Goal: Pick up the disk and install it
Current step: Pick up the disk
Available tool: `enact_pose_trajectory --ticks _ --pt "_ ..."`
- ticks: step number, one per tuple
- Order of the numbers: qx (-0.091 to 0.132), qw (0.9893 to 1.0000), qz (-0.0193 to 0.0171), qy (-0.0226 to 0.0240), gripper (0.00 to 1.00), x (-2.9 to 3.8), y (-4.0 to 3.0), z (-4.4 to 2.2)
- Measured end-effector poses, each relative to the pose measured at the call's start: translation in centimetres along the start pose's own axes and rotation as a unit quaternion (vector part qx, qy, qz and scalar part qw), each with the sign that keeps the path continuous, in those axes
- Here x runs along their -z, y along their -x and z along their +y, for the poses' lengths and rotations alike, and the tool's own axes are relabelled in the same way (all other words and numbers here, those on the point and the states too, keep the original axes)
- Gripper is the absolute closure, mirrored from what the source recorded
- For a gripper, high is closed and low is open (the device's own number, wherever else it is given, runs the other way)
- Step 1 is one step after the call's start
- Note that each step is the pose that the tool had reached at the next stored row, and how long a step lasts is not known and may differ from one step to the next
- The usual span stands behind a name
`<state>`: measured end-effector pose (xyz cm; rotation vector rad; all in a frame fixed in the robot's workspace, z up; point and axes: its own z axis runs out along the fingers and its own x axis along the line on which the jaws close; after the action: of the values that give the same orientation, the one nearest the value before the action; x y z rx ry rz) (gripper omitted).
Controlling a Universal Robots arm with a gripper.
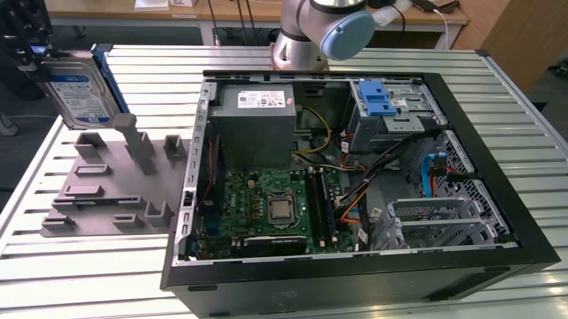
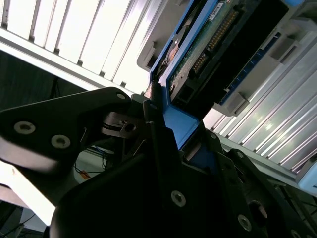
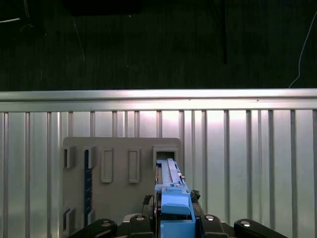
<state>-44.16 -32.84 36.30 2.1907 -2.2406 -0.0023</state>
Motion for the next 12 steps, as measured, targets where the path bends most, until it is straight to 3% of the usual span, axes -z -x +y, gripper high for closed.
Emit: enact_pose_trajectory --ticks 12 --pt "0.000 1.0000 0.0000 0.0000 0.64 0.76 0.00 0.00"
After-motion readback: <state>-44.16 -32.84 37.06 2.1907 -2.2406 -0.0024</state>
